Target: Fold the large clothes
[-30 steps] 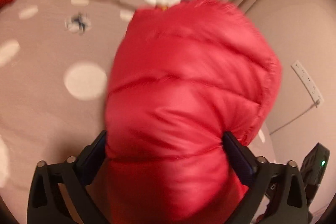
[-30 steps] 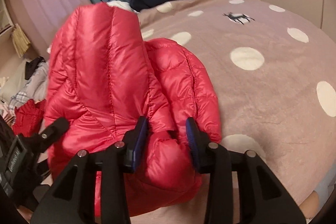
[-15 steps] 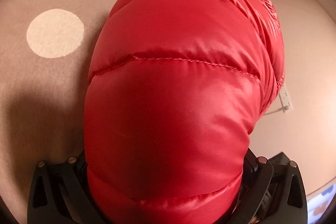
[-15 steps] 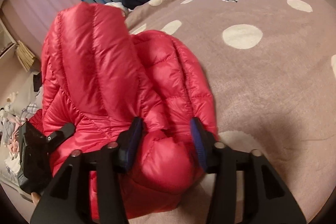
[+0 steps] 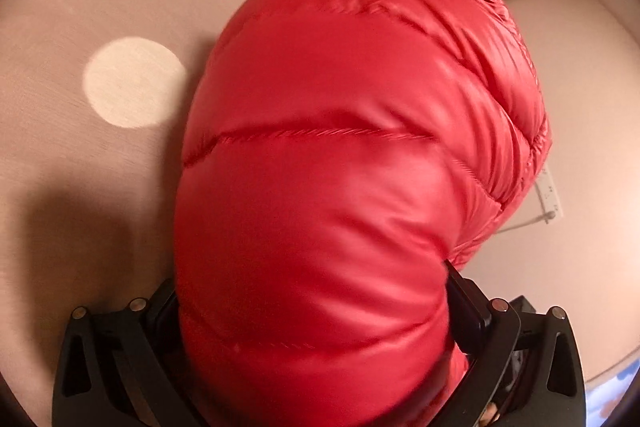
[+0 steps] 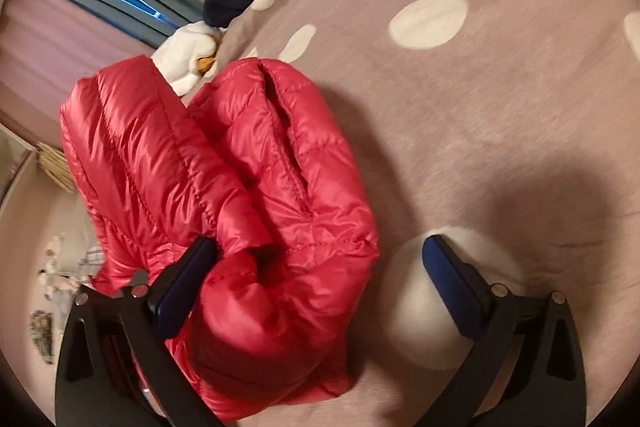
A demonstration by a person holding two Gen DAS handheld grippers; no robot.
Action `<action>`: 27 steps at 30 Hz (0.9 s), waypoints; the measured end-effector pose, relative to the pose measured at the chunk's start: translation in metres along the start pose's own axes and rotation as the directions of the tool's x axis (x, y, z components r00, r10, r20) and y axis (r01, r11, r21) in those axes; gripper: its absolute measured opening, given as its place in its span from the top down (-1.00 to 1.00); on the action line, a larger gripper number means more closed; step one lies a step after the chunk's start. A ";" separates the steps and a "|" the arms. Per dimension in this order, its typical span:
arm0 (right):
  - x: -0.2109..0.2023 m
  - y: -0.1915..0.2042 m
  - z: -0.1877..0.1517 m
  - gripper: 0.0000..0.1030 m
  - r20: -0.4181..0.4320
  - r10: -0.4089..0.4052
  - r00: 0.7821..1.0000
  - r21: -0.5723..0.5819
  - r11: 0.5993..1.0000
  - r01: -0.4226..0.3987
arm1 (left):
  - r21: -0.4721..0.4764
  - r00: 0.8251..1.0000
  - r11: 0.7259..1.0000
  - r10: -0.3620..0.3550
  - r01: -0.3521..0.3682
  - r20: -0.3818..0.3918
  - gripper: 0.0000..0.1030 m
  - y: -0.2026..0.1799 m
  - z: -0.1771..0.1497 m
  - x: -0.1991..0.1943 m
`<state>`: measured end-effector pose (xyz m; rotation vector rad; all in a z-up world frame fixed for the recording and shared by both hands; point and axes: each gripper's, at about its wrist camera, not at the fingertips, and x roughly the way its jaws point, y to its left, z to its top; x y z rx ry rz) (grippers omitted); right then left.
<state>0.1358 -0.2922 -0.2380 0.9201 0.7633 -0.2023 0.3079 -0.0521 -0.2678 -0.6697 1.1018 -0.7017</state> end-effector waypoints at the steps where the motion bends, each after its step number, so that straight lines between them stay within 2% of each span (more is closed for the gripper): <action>1: 0.003 0.002 -0.001 -1.00 -0.009 0.023 1.000 0.007 1.000 -0.023 | 0.012 1.000 1.000 0.028 -0.028 0.006 -1.00 -0.002 0.001 -0.007; 5: 0.010 0.011 0.000 -1.00 -0.019 0.022 1.000 -0.028 0.999 -0.023 | 0.109 0.989 0.985 0.128 -0.135 0.070 -1.00 -0.013 -0.001 -0.030; 8: 0.015 0.014 0.001 -1.00 -0.028 0.033 0.999 -0.031 0.999 -0.034 | 0.150 0.982 0.974 0.156 -0.171 0.106 -1.00 -0.015 -0.001 -0.044; 18: 0.017 0.007 0.005 -1.00 -0.060 0.068 0.996 -0.033 0.997 -0.070 | 0.086 0.997 0.995 0.043 -0.048 0.059 -1.00 0.013 -0.004 -0.041; 21: 0.022 0.005 0.009 -1.00 -0.081 0.104 0.991 -0.028 0.994 -0.106 | 0.049 0.999 0.999 -0.019 0.017 0.046 -1.00 0.019 -0.005 -0.033; 24: 0.030 0.006 0.009 -1.00 -0.100 0.161 0.982 -0.009 0.987 -0.162 | -0.014 0.994 0.995 -0.102 0.103 0.027 -0.96 0.043 -0.004 -0.031; 27: 0.041 0.012 0.008 -1.00 -0.130 0.227 0.965 0.009 0.974 -0.228 | 0.006 0.994 0.995 -0.099 0.099 0.035 -0.90 0.044 -0.005 -0.034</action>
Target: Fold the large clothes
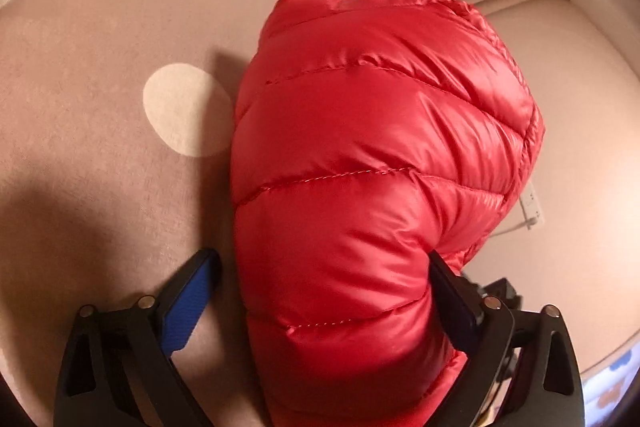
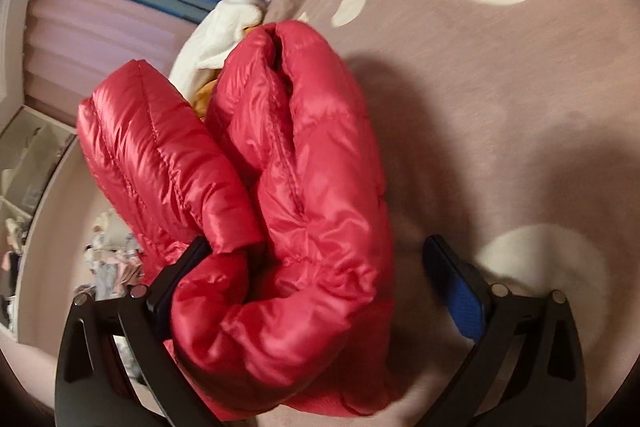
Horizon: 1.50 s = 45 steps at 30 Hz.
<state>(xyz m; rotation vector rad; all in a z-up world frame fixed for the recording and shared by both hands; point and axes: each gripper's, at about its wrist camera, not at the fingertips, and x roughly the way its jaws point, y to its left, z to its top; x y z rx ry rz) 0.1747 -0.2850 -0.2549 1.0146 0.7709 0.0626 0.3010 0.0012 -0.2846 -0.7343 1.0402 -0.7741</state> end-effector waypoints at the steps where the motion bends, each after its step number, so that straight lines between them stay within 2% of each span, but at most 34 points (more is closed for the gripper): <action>1: 0.004 0.002 0.000 -1.00 -0.012 0.026 1.000 0.003 1.000 -0.026 | 0.006 1.000 1.000 0.001 -0.001 -0.001 -0.90 -0.001 0.000 0.001; 3: 0.022 0.009 -0.002 -0.98 -0.069 0.104 0.992 -0.009 0.994 -0.105 | 0.019 1.000 1.000 0.008 -0.008 0.000 -0.87 -0.004 0.001 0.007; 4: 0.030 0.013 -0.003 -0.93 -0.091 0.107 0.990 -0.029 0.993 -0.110 | 0.018 1.000 1.000 0.021 -0.021 0.002 -0.85 -0.004 0.002 0.008; 5: 0.038 0.020 -0.006 -0.78 -0.093 0.080 0.992 -0.069 0.994 -0.087 | 0.011 1.000 1.000 0.028 -0.028 0.004 -0.76 -0.003 0.003 0.009; 6: 0.041 0.021 -0.008 -0.57 -0.071 0.081 0.994 -0.073 0.994 -0.086 | 0.000 1.000 1.000 0.014 -0.014 -0.001 -0.57 -0.002 0.002 0.009; 7: 0.042 0.019 -0.009 -0.45 -0.051 0.101 0.994 -0.056 0.993 -0.104 | -0.026 0.999 0.999 -0.030 0.030 -0.017 -0.54 -0.001 0.002 0.010; 9: 0.044 0.006 -0.009 -0.07 -0.024 0.184 0.983 0.011 0.983 -0.183 | -0.040 0.999 0.998 -0.044 0.043 -0.030 -0.49 -0.002 0.005 0.016; 12: 0.041 -0.005 -0.010 0.13 0.005 0.245 0.969 0.056 0.968 -0.245 | 0.041 1.000 0.999 0.019 -0.019 -0.008 -0.37 -0.023 0.001 0.010; 16: 0.033 0.002 -0.016 0.15 0.043 0.265 0.963 0.058 0.962 -0.267 | 0.079 0.998 0.995 0.066 -0.067 0.012 -0.34 -0.051 0.004 -0.005; 22: 0.016 0.044 -0.011 0.16 0.043 0.293 0.955 -0.039 0.956 -0.292 | 0.135 0.997 0.989 0.046 -0.055 0.066 -0.33 -0.091 0.006 -0.042; 28: -0.017 0.084 -0.006 0.15 0.068 0.385 0.921 -0.123 0.919 -0.375 | 0.231 0.990 0.972 0.018 -0.050 0.140 -0.33 -0.138 0.014 -0.080; 33: -0.031 0.119 -0.012 0.14 0.068 0.465 0.883 -0.181 0.876 -0.447 | 0.309 0.974 0.946 0.031 -0.102 0.226 -0.34 -0.173 0.006 -0.119; 40: -0.042 0.146 -0.031 0.13 0.041 0.539 0.841 -0.228 0.825 -0.518 | 0.331 0.955 0.933 0.040 -0.142 0.295 -0.34 -0.184 -0.007 -0.145; 45: -0.042 0.161 -0.042 0.13 0.008 0.550 0.835 -0.250 0.810 -0.531 | 0.316 0.945 0.936 0.046 -0.154 0.324 -0.34 -0.180 -0.017 -0.160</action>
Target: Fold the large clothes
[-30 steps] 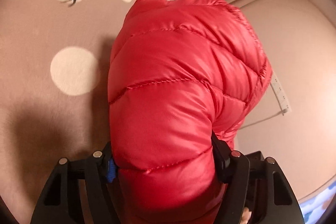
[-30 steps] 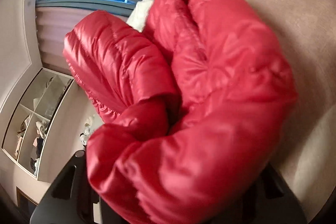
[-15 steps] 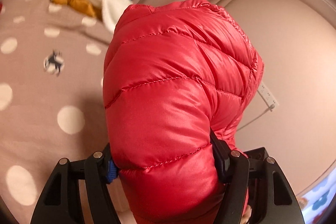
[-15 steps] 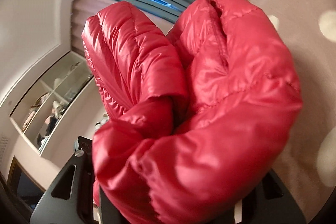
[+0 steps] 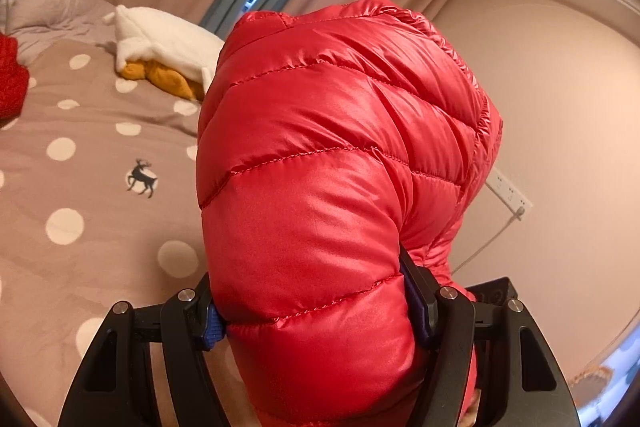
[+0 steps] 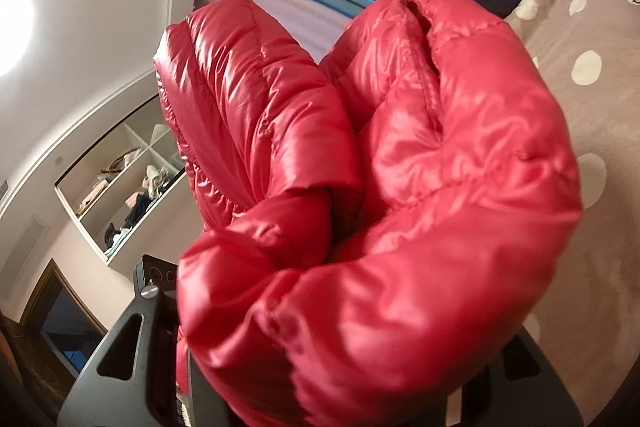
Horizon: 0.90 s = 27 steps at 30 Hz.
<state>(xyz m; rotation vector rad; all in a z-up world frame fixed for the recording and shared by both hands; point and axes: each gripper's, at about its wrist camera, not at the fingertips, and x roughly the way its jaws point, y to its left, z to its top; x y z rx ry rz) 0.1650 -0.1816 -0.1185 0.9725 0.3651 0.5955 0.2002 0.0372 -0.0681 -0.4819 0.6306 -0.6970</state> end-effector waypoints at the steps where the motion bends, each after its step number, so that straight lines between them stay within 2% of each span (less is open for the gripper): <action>1: 0.003 0.002 -0.002 0.13 -0.008 0.003 1.000 -0.003 1.000 -0.003 | -0.002 1.000 1.000 0.004 -0.004 0.006 -0.34 0.002 -0.001 -0.001; 12: 0.020 0.011 -0.008 0.12 -0.064 0.025 0.998 -0.016 1.000 -0.026 | -0.026 0.999 0.999 0.032 -0.031 0.042 -0.34 0.018 -0.001 -0.021; 27: 0.054 0.000 0.000 0.11 -0.122 -0.023 0.992 -0.029 0.999 0.019 | -0.096 0.999 0.995 0.031 -0.028 0.036 -0.34 0.066 0.015 0.008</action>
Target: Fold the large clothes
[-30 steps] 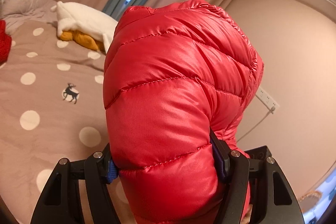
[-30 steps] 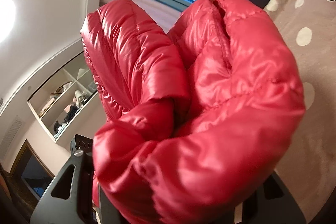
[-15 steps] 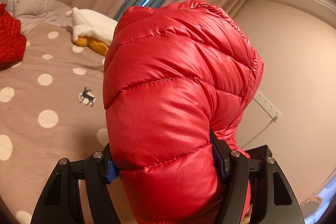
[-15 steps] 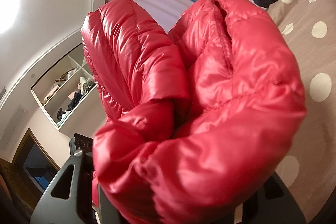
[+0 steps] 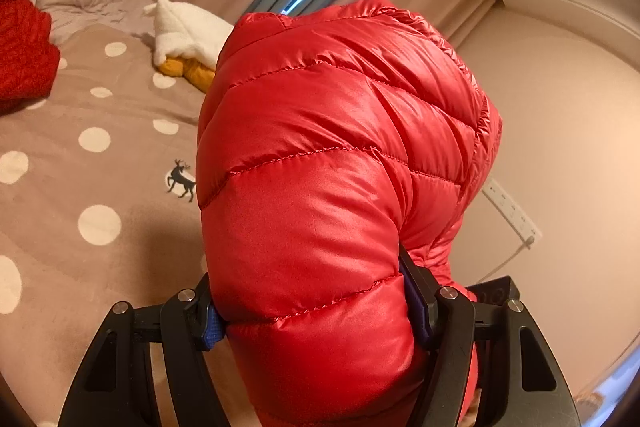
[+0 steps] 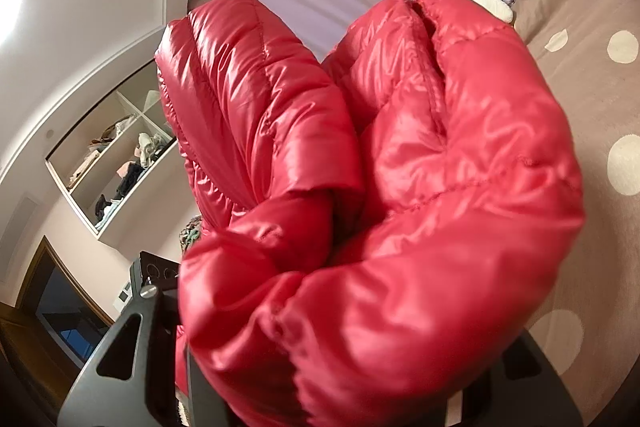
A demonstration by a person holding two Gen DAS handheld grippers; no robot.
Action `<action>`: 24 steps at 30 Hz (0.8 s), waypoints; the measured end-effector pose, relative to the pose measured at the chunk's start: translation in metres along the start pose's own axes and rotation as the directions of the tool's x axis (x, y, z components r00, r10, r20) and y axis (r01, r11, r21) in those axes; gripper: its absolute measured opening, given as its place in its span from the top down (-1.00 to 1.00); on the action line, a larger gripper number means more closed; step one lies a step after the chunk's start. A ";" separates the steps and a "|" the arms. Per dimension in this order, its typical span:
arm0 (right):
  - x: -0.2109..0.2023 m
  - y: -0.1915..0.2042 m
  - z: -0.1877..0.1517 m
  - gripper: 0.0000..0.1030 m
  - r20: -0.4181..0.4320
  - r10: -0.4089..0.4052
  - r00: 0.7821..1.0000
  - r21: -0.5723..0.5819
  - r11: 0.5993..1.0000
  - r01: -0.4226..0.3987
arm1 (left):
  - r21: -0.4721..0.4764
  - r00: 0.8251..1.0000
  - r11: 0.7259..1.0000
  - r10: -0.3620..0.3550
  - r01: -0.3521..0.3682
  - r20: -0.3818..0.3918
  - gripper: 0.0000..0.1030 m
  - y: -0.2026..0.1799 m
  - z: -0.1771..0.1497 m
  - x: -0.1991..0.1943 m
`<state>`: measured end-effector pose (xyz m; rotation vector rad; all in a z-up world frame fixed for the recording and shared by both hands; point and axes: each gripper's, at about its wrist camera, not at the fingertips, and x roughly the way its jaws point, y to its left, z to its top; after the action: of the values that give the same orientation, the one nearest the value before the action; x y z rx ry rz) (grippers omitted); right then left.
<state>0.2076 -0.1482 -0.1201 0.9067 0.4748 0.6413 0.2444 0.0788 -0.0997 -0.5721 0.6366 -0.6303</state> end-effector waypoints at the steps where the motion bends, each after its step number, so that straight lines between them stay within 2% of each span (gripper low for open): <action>1: 0.005 0.001 0.000 0.11 -0.003 -0.005 1.000 -0.002 1.000 0.005 | -0.010 1.000 1.000 -0.003 0.003 -0.003 -0.34 0.006 0.002 0.004; 10: 0.032 -0.021 0.012 0.11 -0.029 -0.071 0.997 -0.024 0.997 0.070 | -0.056 0.998 0.998 -0.044 0.042 -0.038 -0.34 0.042 0.014 0.038; 18: 0.046 -0.048 0.022 0.11 -0.047 -0.107 0.993 -0.018 0.994 0.107 | -0.075 0.996 0.996 -0.045 0.039 -0.078 -0.34 0.055 0.018 0.066; 24: 0.059 -0.072 0.035 0.11 -0.039 -0.141 0.989 -0.009 0.990 0.141 | -0.088 0.992 0.995 -0.057 0.047 -0.109 -0.34 0.073 0.027 0.103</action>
<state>0.2934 -0.1604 -0.1682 0.8476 0.5665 0.5320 0.3545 0.0654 -0.1666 -0.6380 0.7586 -0.6897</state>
